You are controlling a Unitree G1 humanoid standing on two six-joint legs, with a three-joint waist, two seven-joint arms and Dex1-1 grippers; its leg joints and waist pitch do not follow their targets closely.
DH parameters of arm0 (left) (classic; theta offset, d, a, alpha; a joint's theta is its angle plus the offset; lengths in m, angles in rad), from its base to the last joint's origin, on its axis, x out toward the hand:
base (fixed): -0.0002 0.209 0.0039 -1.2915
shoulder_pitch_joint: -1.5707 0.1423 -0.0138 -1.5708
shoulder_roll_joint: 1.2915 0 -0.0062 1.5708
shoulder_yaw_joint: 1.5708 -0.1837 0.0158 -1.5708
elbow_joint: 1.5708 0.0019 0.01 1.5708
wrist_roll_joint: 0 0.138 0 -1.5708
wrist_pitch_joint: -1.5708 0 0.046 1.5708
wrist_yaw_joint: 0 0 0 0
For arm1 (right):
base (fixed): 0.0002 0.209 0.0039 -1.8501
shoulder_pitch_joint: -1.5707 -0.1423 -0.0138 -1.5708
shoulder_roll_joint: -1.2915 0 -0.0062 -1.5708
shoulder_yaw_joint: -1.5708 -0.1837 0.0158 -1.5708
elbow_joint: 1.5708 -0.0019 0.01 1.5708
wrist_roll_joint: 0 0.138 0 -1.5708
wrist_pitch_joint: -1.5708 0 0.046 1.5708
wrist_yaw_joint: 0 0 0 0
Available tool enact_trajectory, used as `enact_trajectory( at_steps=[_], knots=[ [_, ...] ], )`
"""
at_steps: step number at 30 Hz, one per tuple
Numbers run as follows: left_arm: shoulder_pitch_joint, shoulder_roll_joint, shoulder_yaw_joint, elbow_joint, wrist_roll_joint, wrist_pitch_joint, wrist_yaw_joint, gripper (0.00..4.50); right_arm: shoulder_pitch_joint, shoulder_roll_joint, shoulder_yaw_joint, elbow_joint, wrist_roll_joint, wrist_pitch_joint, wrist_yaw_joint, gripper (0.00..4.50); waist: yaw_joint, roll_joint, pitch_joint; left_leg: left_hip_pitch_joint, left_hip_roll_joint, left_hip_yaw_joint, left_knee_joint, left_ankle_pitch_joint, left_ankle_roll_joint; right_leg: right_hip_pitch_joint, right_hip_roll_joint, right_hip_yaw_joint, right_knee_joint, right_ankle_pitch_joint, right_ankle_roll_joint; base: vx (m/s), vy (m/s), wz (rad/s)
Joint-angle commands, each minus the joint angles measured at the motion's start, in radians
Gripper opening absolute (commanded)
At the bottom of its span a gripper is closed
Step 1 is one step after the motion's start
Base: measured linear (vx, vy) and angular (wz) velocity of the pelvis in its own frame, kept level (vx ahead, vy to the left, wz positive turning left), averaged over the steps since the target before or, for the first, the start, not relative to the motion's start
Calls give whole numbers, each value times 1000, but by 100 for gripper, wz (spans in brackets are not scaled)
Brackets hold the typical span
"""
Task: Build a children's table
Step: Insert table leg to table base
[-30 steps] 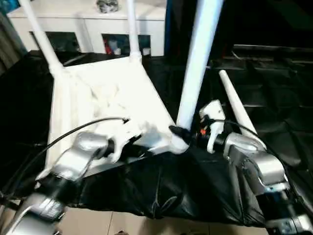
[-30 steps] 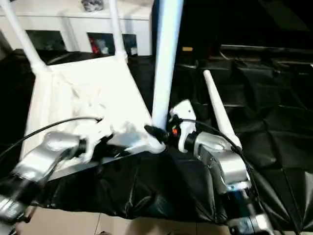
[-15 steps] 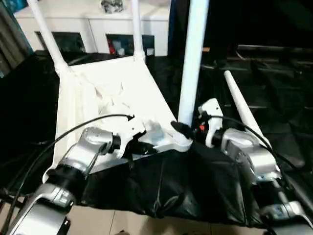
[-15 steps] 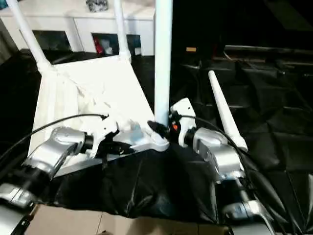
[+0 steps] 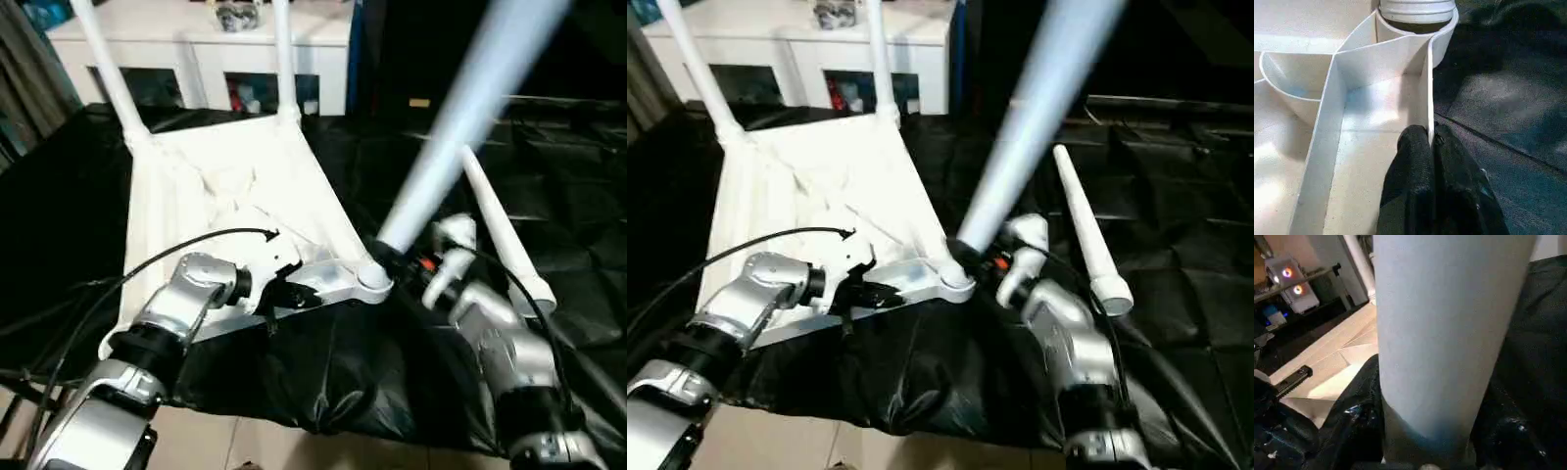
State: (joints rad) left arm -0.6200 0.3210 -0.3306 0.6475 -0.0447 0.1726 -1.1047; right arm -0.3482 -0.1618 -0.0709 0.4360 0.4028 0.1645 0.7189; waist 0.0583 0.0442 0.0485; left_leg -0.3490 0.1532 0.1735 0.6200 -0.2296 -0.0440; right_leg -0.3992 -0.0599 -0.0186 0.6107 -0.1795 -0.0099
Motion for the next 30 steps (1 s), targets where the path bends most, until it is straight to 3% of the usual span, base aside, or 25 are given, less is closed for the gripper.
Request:
enact_trajectory(
  at_steps=[1,4,6,8,10,21,22,25,30],
  knots=[
    [-17,-16,30,7,-21,-20,18,0,51,-1,10,55,-30,2,-11,190,-4,-11,-52,4,66,-23,-92,-200,25,38,-83,40,-86,-325,-231,0,0,0],
    [-21,-16,29,14,-14,-26,27,0,91,-24,42,26,-82,-48,-28,190,-1,-15,-52,5,67,-22,-92,-189,31,36,-82,41,-85,-306,-229,0,0,0],
    [-25,-17,29,24,-11,-34,24,0,100,-35,58,8,-107,-65,-24,190,-2,-14,-51,-1,66,-23,-94,-189,33,41,-83,41,-84,-312,-225,0,0,0],
    [-28,-16,26,30,-4,-43,21,0,99,-57,86,-16,-149,-67,-31,190,-2,-10,-48,1,66,-23,-95,-215,31,36,-85,42,-91,-363,-212,0,0,0],
    [-32,-13,21,36,9,-54,16,0,83,-92,135,-42,-205,-54,-25,190,-3,-14,-47,3,66,-24,-97,-228,27,34,-83,43,-95,-397,-197,0,0,0],
    [-39,-10,8,55,27,-77,-22,0,34,-135,240,-30,-242,10,78,190,-9,-18,-44,-2,68,-29,-102,-257,24,32,-87,45,-99,-449,-181,0,0,0],
    [-43,-11,3,59,22,-87,-57,0,23,-133,251,-8,-230,15,121,190,-7,-17,-44,3,69,-27,-101,-258,24,28,-87,47,-101,-442,-182,0,0,0],
    [-44,-11,-9,50,5,-99,-127,0,9,-131,262,33,-221,0,180,190,-10,-19,-46,-2,71,-28,-103,-253,26,32,-87,46,-95,-397,-205,0,0,0],
    [-50,-1,-40,40,3,-111,-215,0,-7,-141,288,62,-208,-16,268,190,-7,-19,-53,0,74,-24,-102,-210,35,39,-85,44,-83,-241,-248,0,0,0]
  ],
)
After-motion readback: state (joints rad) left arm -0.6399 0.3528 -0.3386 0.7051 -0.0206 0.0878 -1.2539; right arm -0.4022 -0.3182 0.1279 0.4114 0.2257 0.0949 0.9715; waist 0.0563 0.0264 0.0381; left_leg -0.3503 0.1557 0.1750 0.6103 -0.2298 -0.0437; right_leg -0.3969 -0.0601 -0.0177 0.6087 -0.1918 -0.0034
